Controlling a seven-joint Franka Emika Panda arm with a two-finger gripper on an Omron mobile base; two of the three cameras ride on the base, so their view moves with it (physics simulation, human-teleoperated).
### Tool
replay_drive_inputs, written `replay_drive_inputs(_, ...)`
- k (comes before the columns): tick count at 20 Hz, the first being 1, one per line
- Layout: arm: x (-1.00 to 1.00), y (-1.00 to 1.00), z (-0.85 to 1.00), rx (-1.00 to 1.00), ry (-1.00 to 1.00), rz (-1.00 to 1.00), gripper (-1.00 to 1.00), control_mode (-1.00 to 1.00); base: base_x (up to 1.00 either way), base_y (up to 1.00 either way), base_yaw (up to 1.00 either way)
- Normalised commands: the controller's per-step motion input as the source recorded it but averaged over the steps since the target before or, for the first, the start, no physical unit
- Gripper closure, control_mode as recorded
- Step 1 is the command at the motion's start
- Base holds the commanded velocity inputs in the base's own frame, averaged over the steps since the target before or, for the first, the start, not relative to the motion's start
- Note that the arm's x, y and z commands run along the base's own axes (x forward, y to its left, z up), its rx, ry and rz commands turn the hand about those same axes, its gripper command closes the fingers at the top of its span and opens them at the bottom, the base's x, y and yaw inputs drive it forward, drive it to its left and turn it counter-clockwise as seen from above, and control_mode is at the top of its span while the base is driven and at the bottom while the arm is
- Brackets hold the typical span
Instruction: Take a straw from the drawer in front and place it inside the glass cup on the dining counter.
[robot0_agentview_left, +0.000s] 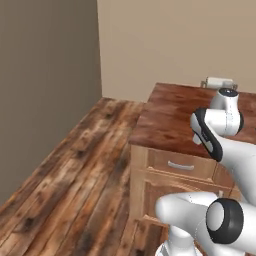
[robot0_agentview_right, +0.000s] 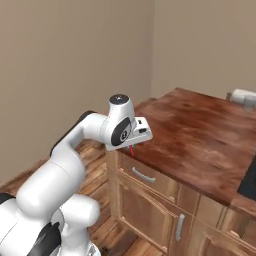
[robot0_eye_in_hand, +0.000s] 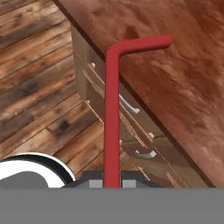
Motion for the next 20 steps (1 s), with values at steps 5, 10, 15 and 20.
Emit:
replay_drive_inputs(5,0.0,0.0,0.0,0.0,0.0,0.0,1.0,1.0,0.33,1.0,-0.25)
replay_drive_inputs(10,0.0,0.0,0.0,0.0,0.0,0.0,1.0,1.0,0.4,0.95,-0.25)
replay_drive_inputs(15,0.0,0.0,0.0,0.0,0.0,0.0,1.0,1.0,0.65,0.8,-0.26)
replay_drive_inputs(20,0.0,0.0,0.0,0.0,0.0,0.0,1.0,1.0,0.91,0.73,-0.29)
